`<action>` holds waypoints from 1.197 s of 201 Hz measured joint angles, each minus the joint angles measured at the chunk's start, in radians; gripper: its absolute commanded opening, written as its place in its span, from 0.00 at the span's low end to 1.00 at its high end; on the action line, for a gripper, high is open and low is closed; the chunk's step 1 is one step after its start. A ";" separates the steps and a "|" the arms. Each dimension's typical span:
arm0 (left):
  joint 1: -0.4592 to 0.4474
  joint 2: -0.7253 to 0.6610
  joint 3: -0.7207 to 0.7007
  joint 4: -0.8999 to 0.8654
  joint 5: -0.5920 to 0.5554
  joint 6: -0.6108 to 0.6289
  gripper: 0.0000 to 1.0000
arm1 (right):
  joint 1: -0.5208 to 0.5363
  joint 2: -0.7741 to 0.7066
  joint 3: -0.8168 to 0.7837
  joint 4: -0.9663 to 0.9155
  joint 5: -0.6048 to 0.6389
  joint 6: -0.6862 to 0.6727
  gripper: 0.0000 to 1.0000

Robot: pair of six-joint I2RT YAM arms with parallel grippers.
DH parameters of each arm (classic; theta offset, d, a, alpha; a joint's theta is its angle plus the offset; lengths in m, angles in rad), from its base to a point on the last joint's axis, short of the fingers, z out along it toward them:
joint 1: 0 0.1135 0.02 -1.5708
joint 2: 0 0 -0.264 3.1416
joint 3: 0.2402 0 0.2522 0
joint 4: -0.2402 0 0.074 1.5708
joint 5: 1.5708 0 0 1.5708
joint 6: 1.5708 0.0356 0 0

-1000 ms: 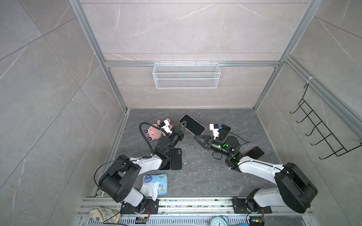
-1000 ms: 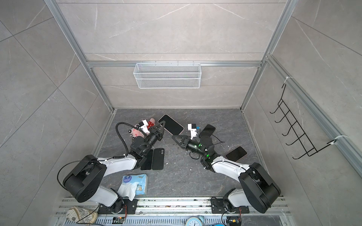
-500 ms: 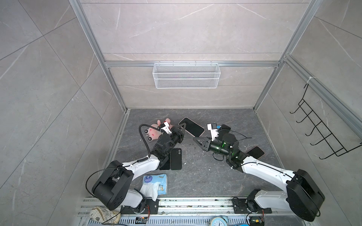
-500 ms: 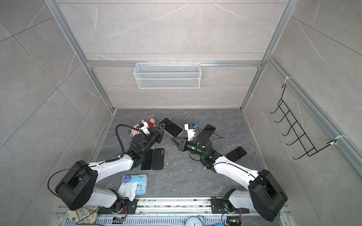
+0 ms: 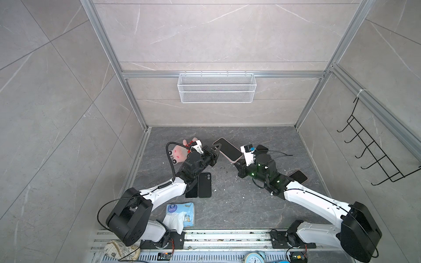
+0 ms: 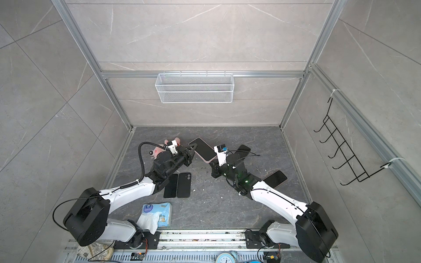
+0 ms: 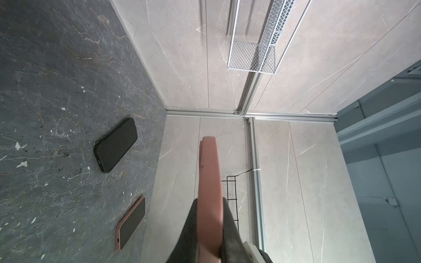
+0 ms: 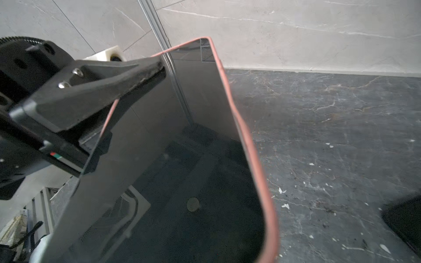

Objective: Take the phone out of the phone case
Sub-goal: Remove the phone case from the phone.

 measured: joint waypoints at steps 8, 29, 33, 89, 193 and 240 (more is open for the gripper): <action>0.011 -0.009 0.000 -0.011 0.016 0.003 0.00 | 0.000 -0.015 -0.007 -0.005 -0.001 -0.007 0.27; 0.071 -0.042 0.002 -0.040 0.091 0.032 0.00 | -0.010 -0.076 -0.027 -0.050 -0.030 -0.028 0.46; 0.089 -0.048 0.005 -0.050 0.117 0.047 0.00 | -0.015 -0.090 -0.029 -0.065 -0.042 -0.027 0.48; 0.274 -0.061 0.293 -0.430 0.581 0.489 0.00 | -0.102 -0.166 0.064 -0.347 -0.273 -0.163 0.54; 0.265 -0.117 0.389 -0.762 0.944 1.126 0.00 | -0.100 -0.047 0.225 -0.514 -0.647 -0.358 0.49; 0.256 -0.117 0.337 -0.624 0.980 1.105 0.00 | -0.080 -0.027 0.225 -0.506 -0.719 -0.383 0.48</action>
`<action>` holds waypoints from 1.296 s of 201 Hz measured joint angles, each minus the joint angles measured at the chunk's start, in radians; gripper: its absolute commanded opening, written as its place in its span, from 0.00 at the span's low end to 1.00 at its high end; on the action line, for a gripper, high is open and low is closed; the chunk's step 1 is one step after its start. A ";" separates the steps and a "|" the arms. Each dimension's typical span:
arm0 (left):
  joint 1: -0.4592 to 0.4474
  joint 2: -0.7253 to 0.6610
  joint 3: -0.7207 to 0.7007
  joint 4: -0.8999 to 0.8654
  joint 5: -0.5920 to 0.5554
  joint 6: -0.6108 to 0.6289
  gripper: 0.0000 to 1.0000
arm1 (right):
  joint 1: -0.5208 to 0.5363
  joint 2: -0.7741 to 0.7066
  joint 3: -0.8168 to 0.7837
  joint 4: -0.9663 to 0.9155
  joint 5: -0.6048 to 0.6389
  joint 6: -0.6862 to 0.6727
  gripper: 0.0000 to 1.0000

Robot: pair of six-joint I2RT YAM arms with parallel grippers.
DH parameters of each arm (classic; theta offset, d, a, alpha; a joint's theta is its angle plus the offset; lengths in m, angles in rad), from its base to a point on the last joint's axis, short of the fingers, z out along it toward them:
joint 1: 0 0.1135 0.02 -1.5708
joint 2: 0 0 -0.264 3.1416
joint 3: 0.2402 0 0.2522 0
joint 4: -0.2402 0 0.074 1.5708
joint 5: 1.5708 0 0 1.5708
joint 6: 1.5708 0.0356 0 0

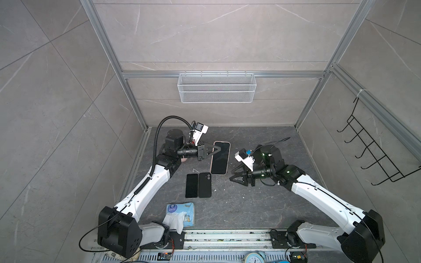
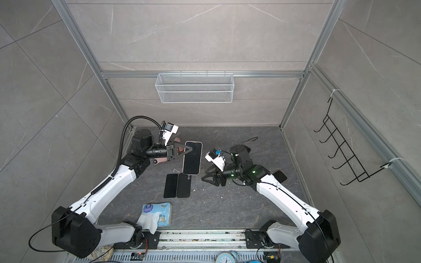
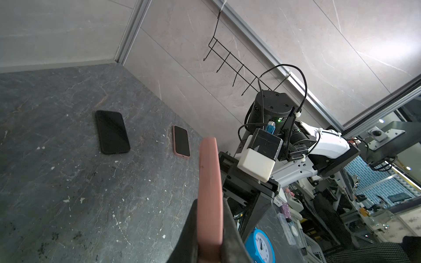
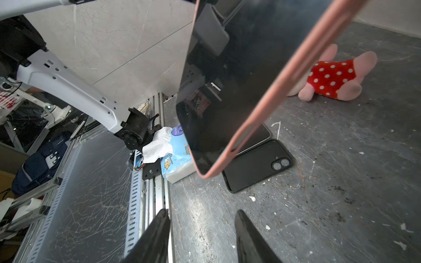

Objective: Take the phone out of the phone case
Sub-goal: Remove the phone case from the phone.

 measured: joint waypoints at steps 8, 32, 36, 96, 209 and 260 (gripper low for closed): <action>-0.003 0.000 -0.005 0.021 0.004 -0.005 0.00 | 0.005 0.000 0.000 0.001 -0.003 -0.003 0.48; -0.017 0.000 -0.010 0.067 0.013 -0.015 0.00 | 0.013 0.005 0.000 0.007 -0.004 -0.011 0.47; -0.019 0.000 -0.010 0.074 0.014 -0.016 0.00 | 0.013 0.005 0.000 0.010 -0.003 -0.011 0.47; -0.046 0.000 -0.029 0.148 0.023 -0.039 0.00 | 0.013 0.011 0.000 0.032 0.028 -0.014 0.43; -0.050 0.002 -0.060 0.233 0.030 -0.083 0.00 | 0.013 0.025 0.000 0.059 0.041 -0.018 0.31; -0.050 0.003 -0.071 0.259 0.030 -0.090 0.00 | 0.013 0.027 0.000 0.061 0.037 -0.018 0.27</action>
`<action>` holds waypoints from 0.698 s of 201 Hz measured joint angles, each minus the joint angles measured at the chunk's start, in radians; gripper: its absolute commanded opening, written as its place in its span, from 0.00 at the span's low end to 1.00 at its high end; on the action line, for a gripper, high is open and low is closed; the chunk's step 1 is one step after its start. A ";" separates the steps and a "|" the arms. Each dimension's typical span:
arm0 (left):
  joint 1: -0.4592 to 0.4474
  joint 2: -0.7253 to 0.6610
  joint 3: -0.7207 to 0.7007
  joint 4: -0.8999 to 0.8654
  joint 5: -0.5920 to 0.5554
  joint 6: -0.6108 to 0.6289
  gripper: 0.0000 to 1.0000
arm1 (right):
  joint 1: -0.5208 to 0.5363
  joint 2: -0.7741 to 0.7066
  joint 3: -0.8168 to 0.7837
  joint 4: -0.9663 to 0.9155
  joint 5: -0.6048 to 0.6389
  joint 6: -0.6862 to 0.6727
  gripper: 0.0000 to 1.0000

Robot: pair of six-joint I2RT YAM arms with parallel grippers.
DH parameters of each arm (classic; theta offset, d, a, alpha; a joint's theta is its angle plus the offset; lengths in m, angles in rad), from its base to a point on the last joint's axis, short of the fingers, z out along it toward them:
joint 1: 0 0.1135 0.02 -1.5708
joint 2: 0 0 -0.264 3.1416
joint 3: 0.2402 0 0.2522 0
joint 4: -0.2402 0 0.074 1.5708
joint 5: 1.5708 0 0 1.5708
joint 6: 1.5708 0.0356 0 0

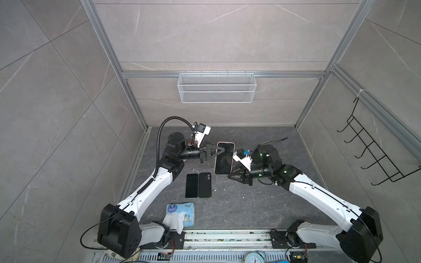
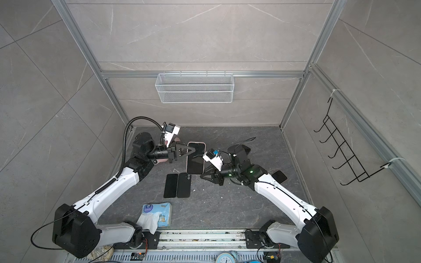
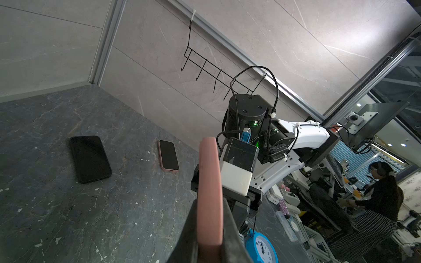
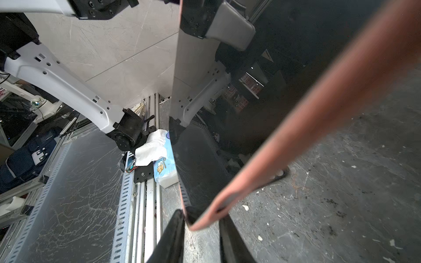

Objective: Take the phone out of the phone case
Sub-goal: Remove the phone case from the phone.

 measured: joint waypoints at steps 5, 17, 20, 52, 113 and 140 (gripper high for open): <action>0.000 0.001 -0.002 0.005 0.000 -0.001 0.00 | 0.000 0.000 0.000 0.000 0.000 0.000 0.27; 0.000 0.003 -0.005 0.013 -0.001 -0.006 0.00 | 0.000 0.000 0.000 0.002 0.000 0.000 0.26; 0.000 0.004 -0.006 0.016 -0.001 -0.008 0.00 | 0.000 0.000 0.000 0.003 0.000 0.000 0.26; 0.000 0.014 -0.020 0.069 -0.003 -0.039 0.00 | -0.008 0.000 0.000 0.030 -0.008 0.008 0.23; 0.001 0.032 -0.035 0.183 0.013 -0.080 0.00 | -0.023 -0.001 -0.008 0.046 -0.040 0.039 0.09; 0.001 0.040 -0.036 0.203 0.018 -0.093 0.00 | -0.028 -0.002 -0.012 0.051 -0.053 0.038 0.01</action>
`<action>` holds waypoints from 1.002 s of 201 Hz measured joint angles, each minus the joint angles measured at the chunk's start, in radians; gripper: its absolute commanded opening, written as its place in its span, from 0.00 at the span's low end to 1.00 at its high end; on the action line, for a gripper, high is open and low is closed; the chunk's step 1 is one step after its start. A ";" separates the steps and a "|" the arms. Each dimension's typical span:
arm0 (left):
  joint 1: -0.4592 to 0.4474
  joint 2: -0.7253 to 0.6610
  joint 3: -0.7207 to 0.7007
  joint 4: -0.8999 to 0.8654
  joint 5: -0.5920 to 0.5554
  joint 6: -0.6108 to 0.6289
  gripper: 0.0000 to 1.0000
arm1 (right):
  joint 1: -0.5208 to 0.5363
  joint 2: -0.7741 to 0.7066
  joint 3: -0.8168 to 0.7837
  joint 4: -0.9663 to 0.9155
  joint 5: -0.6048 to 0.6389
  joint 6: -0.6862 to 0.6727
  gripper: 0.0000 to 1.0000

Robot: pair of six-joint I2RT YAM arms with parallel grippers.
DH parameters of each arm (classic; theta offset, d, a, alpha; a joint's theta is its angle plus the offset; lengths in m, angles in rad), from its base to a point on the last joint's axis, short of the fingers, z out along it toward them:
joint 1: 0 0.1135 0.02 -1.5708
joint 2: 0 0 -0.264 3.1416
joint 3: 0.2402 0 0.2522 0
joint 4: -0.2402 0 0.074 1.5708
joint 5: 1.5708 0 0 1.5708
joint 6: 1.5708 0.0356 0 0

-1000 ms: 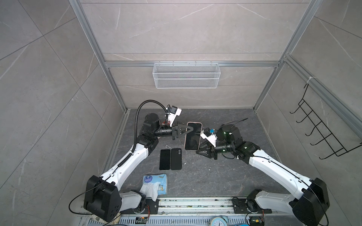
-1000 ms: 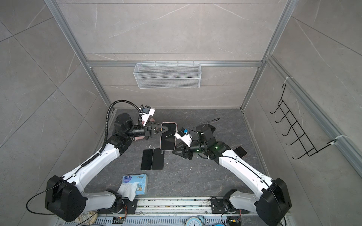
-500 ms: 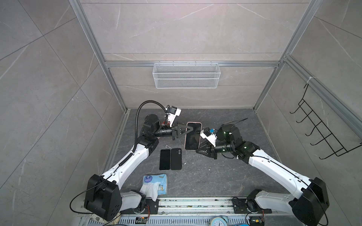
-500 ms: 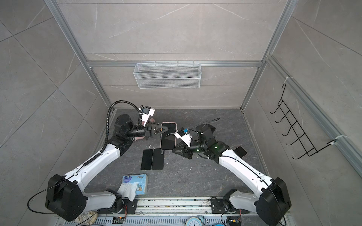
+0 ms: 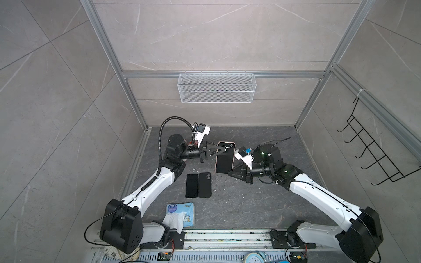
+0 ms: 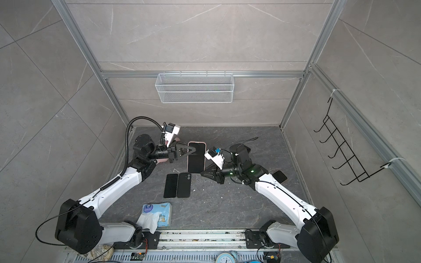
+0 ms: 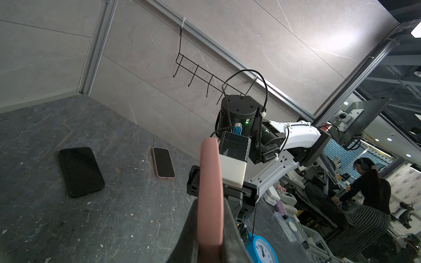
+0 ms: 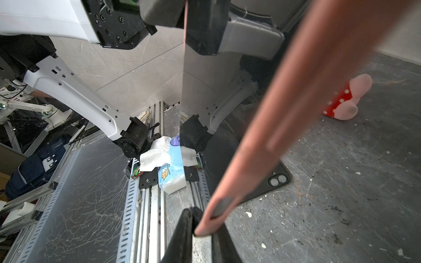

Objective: Take the phone out of the phone case
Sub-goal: Remove the phone case from the phone.

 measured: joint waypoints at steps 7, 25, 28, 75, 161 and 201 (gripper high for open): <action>0.000 0.005 0.000 0.008 0.000 -0.010 0.00 | -0.001 0.000 -0.002 0.001 -0.003 -0.001 0.00; 0.000 0.023 -0.001 0.034 0.001 -0.038 0.00 | -0.004 0.000 -0.007 0.006 -0.006 -0.007 0.00; 0.000 0.026 -0.002 0.037 0.000 -0.043 0.00 | -0.005 0.000 -0.008 0.008 -0.007 -0.008 0.00; -0.003 0.099 -0.032 0.172 -0.004 -0.199 0.00 | -0.017 -0.013 -0.082 0.097 -0.025 -0.087 0.00; -0.040 0.201 -0.006 0.274 -0.185 -0.442 0.00 | -0.012 0.019 -0.080 0.187 0.050 -0.228 0.00; -0.057 0.258 0.006 0.257 -0.269 -0.570 0.00 | -0.001 -0.023 -0.183 0.339 0.197 -0.226 0.00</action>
